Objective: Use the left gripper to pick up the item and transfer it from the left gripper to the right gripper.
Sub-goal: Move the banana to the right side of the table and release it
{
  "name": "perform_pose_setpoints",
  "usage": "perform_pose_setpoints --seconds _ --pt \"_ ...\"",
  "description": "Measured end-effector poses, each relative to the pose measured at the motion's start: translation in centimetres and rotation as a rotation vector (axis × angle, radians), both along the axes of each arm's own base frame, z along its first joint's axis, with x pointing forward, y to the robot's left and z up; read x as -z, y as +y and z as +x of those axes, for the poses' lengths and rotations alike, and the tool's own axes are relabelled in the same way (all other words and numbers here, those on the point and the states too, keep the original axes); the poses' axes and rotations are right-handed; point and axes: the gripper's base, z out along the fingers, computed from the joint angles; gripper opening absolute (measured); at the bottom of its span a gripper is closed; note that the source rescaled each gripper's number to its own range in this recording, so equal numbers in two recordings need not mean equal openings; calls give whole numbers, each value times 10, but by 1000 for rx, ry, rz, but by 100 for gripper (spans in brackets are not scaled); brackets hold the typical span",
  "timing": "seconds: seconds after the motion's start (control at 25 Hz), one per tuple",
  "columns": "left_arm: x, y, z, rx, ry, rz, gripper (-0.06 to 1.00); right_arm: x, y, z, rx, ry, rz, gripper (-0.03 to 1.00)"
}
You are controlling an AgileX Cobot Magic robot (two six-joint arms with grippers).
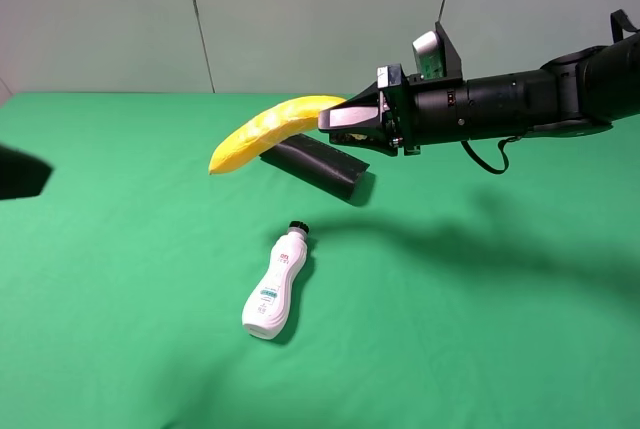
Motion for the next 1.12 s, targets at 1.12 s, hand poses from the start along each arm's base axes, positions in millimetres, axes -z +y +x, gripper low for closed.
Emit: perform_pose_setpoints --seconds 1.12 --pt "64 60 -93 -130 -92 -189 100 4 -2 1 7 -7 -52 1"
